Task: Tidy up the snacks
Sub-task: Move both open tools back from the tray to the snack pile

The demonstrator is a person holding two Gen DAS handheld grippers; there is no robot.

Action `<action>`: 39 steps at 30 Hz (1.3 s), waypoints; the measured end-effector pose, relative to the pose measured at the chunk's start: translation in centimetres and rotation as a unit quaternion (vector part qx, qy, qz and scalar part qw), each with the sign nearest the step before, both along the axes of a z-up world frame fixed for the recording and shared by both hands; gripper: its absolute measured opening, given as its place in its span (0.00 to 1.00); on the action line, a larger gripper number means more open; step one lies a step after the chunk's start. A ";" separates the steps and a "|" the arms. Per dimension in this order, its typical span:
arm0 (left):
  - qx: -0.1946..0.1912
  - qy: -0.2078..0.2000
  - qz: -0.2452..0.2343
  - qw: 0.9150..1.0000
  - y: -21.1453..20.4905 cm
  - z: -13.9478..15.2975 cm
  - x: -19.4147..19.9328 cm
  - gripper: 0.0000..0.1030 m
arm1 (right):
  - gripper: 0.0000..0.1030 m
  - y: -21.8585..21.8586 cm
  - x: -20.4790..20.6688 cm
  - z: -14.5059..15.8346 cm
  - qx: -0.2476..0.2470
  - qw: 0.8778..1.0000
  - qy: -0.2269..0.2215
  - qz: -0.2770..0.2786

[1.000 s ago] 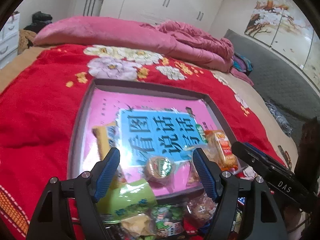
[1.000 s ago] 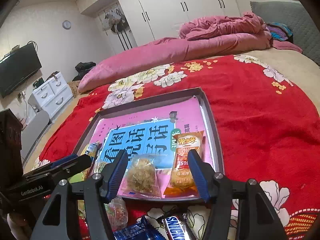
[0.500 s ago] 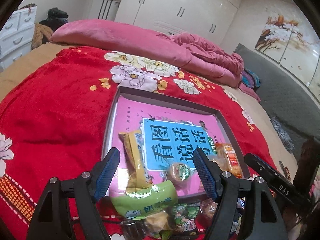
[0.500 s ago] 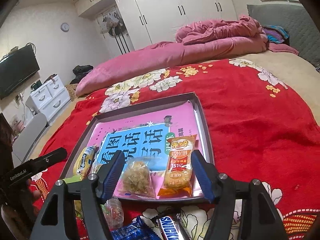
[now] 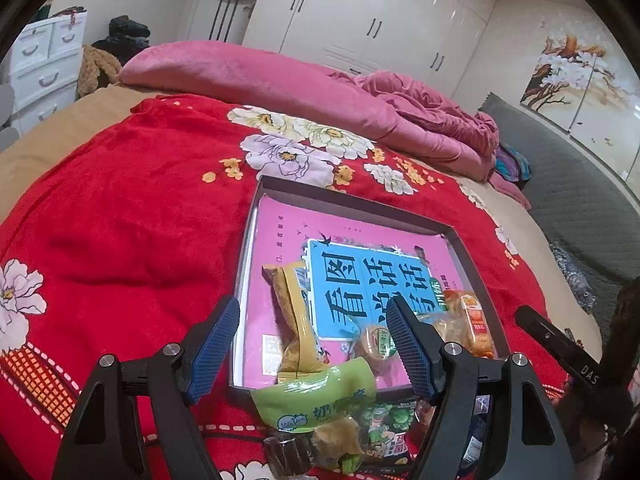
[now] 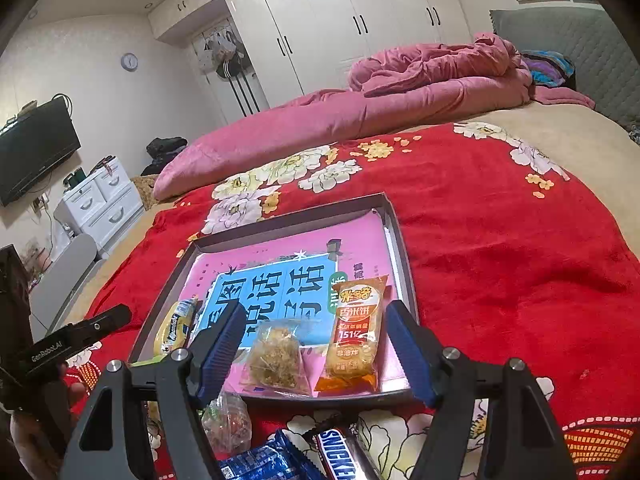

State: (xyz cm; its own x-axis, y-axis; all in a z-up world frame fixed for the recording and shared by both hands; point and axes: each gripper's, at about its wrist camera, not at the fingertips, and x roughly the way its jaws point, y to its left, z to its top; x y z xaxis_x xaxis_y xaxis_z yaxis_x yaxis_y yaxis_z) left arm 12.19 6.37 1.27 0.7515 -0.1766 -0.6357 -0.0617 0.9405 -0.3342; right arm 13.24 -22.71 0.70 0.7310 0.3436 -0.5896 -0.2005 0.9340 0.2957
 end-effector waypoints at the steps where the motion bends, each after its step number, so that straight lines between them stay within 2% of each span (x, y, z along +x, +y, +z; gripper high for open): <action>1: 0.001 0.000 0.000 1.000 0.0 0.0 0.0 0.75 | 0.70 0.0 0.0 0.1 -0.001 1.000 0.000 0.001; 10: 0.012 -0.001 -0.009 1.000 -0.5 0.4 -0.9 0.75 | 0.75 0.3 -0.8 0.6 -0.005 1.000 0.000 0.017; 12: 0.011 -0.001 -0.009 1.000 -0.4 0.5 -1.2 0.75 | 0.79 0.5 -1.1 0.8 -0.009 1.000 -0.004 0.019; 18: -0.004 0.002 -0.004 1.000 0.2 0.4 -1.7 0.75 | 0.82 1.0 -1.8 1.4 -0.019 0.999 -0.011 0.028; 27: -0.017 0.011 0.021 1.000 1.7 0.3 -2.7 0.75 | 0.83 1.8 -2.6 1.9 -0.040 0.999 -0.016 0.031; 39: -0.008 0.035 0.000 0.999 1.1 -0.2 -3.6 0.75 | 0.83 2.9 -3.3 2.6 -0.052 0.998 -0.006 0.039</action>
